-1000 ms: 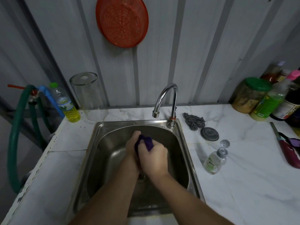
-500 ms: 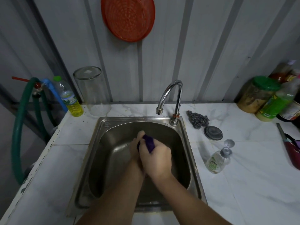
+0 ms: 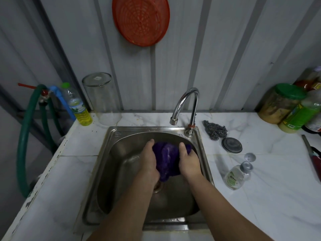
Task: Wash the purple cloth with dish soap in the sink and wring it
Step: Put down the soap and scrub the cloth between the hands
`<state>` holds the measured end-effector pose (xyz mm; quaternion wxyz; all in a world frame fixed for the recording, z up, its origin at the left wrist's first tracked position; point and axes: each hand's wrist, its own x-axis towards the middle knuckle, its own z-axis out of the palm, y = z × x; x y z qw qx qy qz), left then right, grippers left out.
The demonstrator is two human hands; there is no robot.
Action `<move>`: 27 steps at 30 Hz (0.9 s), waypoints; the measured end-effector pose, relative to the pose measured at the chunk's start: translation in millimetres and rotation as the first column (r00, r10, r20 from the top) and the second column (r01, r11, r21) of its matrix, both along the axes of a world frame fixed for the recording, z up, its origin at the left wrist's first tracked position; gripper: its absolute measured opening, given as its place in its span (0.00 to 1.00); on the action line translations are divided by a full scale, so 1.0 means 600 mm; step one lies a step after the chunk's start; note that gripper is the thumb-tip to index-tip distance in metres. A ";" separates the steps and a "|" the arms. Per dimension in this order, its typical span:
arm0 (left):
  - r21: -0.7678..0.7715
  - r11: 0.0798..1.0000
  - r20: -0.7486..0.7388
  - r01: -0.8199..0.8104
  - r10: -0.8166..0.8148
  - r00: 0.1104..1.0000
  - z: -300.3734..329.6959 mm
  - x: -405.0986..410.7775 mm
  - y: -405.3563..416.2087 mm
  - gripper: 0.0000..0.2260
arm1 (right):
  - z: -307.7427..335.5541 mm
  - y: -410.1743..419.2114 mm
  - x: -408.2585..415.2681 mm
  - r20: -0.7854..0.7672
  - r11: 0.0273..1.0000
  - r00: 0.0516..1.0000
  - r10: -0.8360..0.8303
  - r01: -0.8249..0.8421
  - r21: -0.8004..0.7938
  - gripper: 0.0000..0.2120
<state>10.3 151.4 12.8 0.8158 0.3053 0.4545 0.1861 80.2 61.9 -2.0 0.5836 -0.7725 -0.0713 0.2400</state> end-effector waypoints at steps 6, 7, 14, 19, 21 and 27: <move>0.149 0.986 0.097 0.069 -0.085 0.992 -0.023 -0.018 0.006 0.11 | 0.022 -0.005 -0.118 0.665 0.976 0.718 0.204 -0.205 -0.078 0.16; 0.127 0.988 0.151 0.085 -0.104 0.983 -0.022 -0.026 -0.008 0.12 | 0.024 0.000 -0.123 0.709 0.983 0.680 0.184 -0.141 -0.119 0.19; 0.069 0.990 -0.083 0.122 -0.116 0.990 -0.006 0.013 -0.030 0.17 | 0.040 0.027 0.011 0.313 0.974 0.950 0.012 0.059 -0.217 0.22; 0.176 0.982 -0.154 0.062 -0.035 0.987 -0.003 -0.004 0.005 0.17 | -0.002 0.018 -0.094 0.476 0.989 0.867 0.151 -0.134 -0.068 0.21; 0.162 0.984 -0.221 0.081 -0.044 0.974 -0.003 -0.005 -0.001 0.18 | -0.001 0.025 -0.076 0.436 0.996 0.896 0.083 -0.060 -0.066 0.21; 0.025 0.996 -0.100 0.089 -0.086 0.991 0.016 0.007 -0.022 0.12 | 0.015 0.016 -0.012 0.222 0.992 0.974 -0.051 0.075 -0.103 0.19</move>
